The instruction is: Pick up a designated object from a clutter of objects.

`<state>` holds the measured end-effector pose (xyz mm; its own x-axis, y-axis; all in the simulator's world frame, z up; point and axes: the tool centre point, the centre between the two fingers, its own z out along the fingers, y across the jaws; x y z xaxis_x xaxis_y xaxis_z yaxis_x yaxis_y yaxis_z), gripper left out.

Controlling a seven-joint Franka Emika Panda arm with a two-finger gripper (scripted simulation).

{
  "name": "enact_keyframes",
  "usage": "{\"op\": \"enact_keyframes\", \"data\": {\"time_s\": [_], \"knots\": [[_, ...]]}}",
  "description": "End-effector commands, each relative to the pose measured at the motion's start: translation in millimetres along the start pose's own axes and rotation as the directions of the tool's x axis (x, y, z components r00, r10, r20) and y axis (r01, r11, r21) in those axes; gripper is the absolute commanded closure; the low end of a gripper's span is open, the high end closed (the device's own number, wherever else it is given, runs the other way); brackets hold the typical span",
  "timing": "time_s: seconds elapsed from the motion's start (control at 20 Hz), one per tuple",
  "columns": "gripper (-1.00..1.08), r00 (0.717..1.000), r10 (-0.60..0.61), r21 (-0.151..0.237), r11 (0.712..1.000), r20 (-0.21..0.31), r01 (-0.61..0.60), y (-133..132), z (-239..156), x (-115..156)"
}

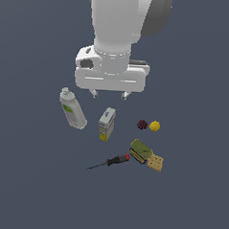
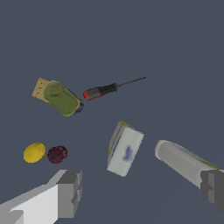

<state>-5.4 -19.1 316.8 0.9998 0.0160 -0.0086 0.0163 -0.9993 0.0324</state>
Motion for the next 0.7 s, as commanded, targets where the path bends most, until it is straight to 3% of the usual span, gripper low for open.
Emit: {"op": "enact_keyframes", "data": {"time_s": [0.0,0.65], "knots": [[-0.92,1.000,0.000,0.000,1.000,0.000,0.000,0.0,0.0,0.0],[-0.92,0.998,0.058,0.000,0.998,-0.004,-0.058,30.4,-9.7,-4.3]]}}
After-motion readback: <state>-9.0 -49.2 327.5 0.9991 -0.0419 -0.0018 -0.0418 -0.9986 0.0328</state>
